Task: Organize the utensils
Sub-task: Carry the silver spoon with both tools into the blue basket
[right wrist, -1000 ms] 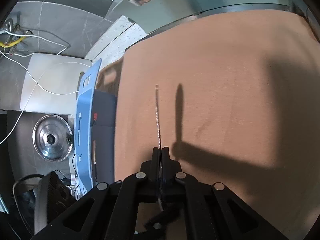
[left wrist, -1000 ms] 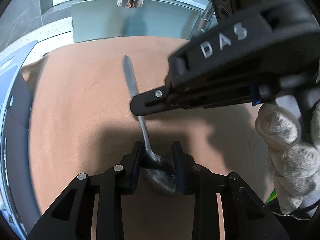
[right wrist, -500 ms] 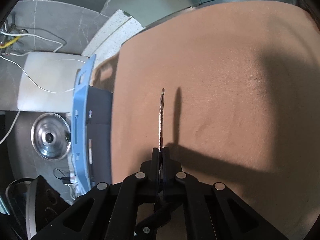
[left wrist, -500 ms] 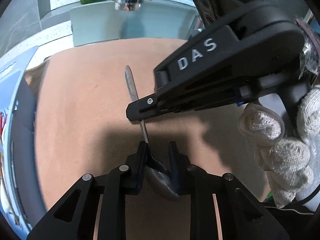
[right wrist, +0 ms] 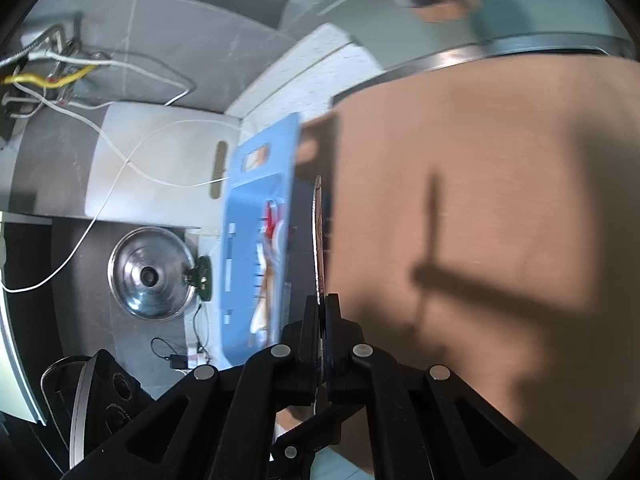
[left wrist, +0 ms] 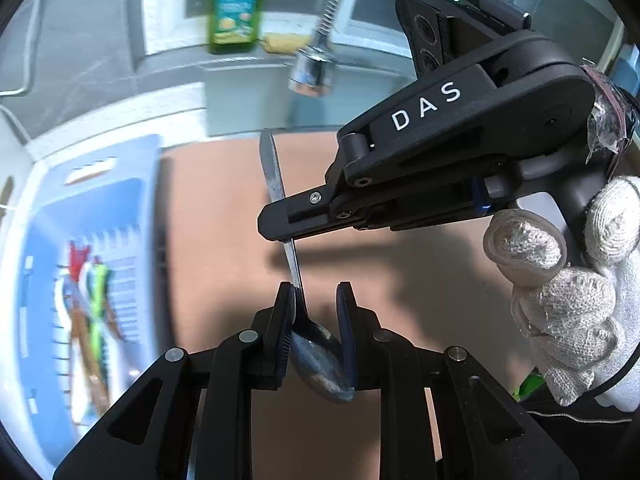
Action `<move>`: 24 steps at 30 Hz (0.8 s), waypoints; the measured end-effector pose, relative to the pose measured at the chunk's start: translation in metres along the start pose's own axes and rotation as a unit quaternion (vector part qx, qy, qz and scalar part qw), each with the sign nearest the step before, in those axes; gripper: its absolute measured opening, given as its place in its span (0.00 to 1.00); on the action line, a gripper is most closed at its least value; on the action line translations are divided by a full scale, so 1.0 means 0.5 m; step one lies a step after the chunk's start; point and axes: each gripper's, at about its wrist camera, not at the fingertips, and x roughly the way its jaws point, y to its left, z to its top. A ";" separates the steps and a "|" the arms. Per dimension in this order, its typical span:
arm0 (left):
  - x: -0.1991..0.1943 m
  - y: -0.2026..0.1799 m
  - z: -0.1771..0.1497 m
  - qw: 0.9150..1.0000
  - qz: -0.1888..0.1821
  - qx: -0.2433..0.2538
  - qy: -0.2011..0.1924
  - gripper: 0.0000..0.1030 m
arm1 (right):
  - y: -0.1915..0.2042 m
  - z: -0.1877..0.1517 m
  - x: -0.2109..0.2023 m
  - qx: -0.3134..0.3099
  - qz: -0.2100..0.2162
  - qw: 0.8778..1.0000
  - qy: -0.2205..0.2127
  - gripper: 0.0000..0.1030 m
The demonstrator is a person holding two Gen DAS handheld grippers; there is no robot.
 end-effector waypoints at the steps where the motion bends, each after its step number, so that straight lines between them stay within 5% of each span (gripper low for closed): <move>1: -0.008 0.009 -0.002 1.000 0.004 -0.002 -0.002 0.19 | 0.013 0.002 0.009 -0.004 0.003 1.000 0.002 0.03; 12: -0.078 0.157 -0.070 0.998 0.045 -0.043 -0.003 0.19 | 0.148 0.006 0.167 -0.036 0.012 0.998 0.040 0.03; 24: -0.035 0.262 -0.122 0.994 0.053 -0.087 0.026 0.19 | 0.169 0.003 0.301 -0.054 -0.037 0.995 0.081 0.02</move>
